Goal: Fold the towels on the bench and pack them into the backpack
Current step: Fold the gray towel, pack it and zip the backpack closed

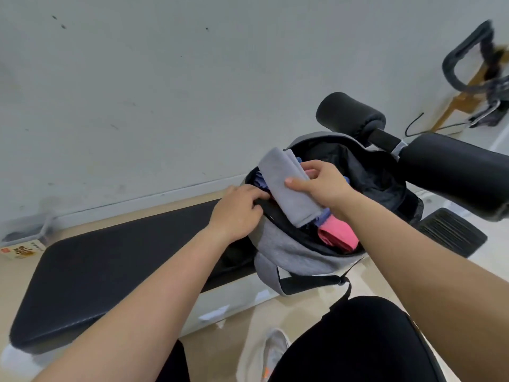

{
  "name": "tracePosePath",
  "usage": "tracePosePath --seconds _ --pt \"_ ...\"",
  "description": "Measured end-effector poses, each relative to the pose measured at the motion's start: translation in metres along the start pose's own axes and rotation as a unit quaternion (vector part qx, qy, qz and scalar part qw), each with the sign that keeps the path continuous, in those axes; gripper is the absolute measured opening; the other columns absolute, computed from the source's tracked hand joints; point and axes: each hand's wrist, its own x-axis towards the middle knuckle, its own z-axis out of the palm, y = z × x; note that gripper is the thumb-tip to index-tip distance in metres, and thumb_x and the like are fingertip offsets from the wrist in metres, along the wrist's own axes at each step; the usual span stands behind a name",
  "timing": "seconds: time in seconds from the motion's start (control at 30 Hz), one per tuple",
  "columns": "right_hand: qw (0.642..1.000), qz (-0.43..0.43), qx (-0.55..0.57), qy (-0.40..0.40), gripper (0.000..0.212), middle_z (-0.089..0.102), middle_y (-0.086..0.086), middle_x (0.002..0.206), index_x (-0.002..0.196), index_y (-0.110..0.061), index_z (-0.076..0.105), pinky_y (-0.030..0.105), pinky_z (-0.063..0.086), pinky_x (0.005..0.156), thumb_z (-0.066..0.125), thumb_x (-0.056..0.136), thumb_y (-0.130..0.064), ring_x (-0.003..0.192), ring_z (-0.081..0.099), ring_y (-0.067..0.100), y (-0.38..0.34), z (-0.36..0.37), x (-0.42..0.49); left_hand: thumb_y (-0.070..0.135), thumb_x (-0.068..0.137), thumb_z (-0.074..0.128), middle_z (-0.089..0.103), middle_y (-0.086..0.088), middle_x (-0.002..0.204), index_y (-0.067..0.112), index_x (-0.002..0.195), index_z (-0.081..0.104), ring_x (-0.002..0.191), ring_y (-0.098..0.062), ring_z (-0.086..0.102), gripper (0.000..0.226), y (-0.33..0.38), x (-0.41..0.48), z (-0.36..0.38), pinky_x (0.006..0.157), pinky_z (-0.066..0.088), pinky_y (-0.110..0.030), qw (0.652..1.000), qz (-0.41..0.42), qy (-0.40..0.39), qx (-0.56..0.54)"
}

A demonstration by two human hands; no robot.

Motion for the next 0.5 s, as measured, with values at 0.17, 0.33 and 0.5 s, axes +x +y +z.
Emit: tracePosePath --seconds 0.17,0.33,0.5 --pt "0.982 -0.007 -0.188 -0.007 0.035 0.072 0.012 0.097 0.104 -0.008 0.071 0.042 0.053 0.082 0.079 0.079 -0.031 0.084 0.064 0.019 0.011 -0.003 0.028 0.044 0.092 0.058 0.061 0.014 0.115 0.042 0.117 0.066 0.103 -0.018 0.042 0.026 -0.010 0.014 -0.001 0.081 0.037 -0.032 0.982 0.073 -0.092 0.149" --pt "0.954 0.012 -0.270 -0.127 0.027 0.049 0.004 0.069 0.078 -0.008 0.062 0.031 0.035 0.061 0.060 0.094 -0.030 0.070 0.045 0.018 0.022 0.020 0.032 0.044 0.089 0.064 0.062 0.015 0.105 0.040 0.098 0.072 0.092 -0.011 0.038 0.012 -0.024 0.010 -0.017 0.082 0.042 -0.034 0.987 0.094 -0.064 0.110" --pt "0.897 -0.017 -0.423 -0.125 0.036 0.050 0.002 0.064 0.065 -0.012 0.049 0.033 0.038 0.061 0.058 0.093 -0.032 0.069 0.048 0.024 0.035 0.039 0.032 0.040 0.087 0.064 0.064 0.013 0.099 0.039 0.092 0.074 0.097 -0.015 0.045 0.011 -0.027 0.003 -0.023 0.083 0.042 -0.032 0.992 0.067 -0.074 0.073"
